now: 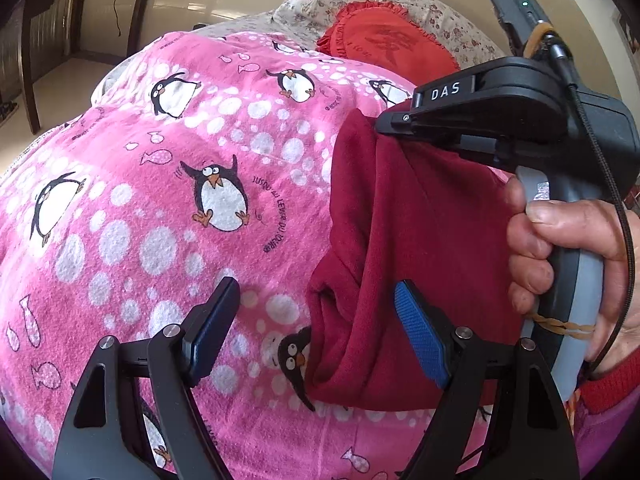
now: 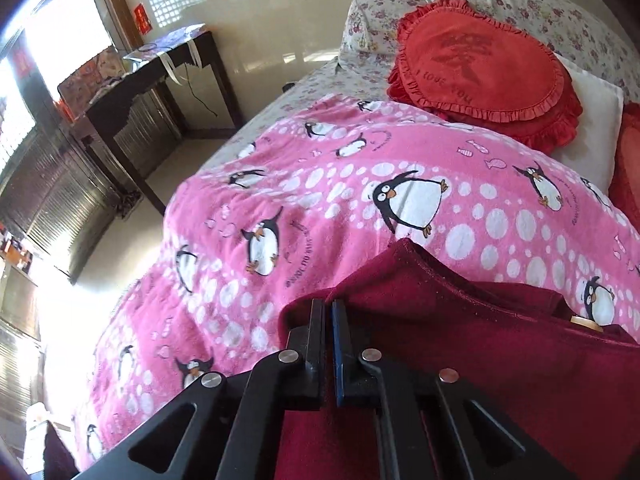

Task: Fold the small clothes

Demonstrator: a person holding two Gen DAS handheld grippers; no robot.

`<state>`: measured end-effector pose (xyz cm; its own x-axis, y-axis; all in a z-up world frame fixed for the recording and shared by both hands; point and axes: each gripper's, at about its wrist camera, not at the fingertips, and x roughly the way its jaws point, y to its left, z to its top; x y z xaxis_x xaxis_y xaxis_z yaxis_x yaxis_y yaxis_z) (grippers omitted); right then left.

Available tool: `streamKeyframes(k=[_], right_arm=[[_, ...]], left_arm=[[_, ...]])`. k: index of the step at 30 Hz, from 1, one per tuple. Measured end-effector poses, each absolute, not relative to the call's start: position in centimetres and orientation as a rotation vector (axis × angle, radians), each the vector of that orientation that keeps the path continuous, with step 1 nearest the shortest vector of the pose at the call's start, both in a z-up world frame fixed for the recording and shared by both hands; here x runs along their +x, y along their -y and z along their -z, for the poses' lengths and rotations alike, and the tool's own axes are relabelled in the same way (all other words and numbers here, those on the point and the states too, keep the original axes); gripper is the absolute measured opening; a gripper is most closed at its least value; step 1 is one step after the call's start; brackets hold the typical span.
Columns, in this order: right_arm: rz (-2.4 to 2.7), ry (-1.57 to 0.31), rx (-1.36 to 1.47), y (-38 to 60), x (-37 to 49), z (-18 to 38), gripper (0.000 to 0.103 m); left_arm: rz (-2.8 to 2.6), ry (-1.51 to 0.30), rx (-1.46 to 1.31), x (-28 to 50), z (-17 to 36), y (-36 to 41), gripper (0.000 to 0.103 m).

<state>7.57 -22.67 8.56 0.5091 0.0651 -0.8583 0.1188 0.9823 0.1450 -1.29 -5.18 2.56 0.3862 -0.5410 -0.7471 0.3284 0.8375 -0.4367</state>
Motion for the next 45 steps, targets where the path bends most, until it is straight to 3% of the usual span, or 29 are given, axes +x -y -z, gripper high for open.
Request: streamKeyframes(k=[6, 9, 12, 16, 19, 29, 45], right_arm=[[-0.031, -0.992, 0.284, 24.2, 5.1, -10.2, 0.005], [-0.053, -1.004, 0.241, 23.6, 4.1, -11.0, 0.013], [-0.061, -1.023, 0.2, 22.5, 3.8, -10.4, 0.034], [-0.041, -1.105, 0.166, 21.6, 4.9, -7.3, 0.038], [-0.076, -1.107, 0.211, 21.8, 5.2, -7.4, 0.047], [-0.054, -1.084, 0.215, 22.8, 3.4, -9.9, 0.047], [0.03, -1.096, 0.122, 20.5, 5.6, -8.3, 0.054]], left_arm=[[0.553, -1.033, -0.226, -1.3, -2.0, 5.6, 0.08], [0.542, -1.026, -0.233, -1.3, -2.1, 5.8, 0.08], [0.542, -1.027, -0.225, -1.3, -2.0, 6.1, 0.08], [0.546, -1.033, -0.215, -1.3, -1.9, 6.4, 0.08], [0.55, -1.033, -0.217, -1.3, -1.9, 6.4, 0.08], [0.563, -1.03, -0.265, -1.5, -1.6, 5.6, 0.08], [0.562, -1.001, -0.257, -2.2, -1.4, 5.9, 0.082]])
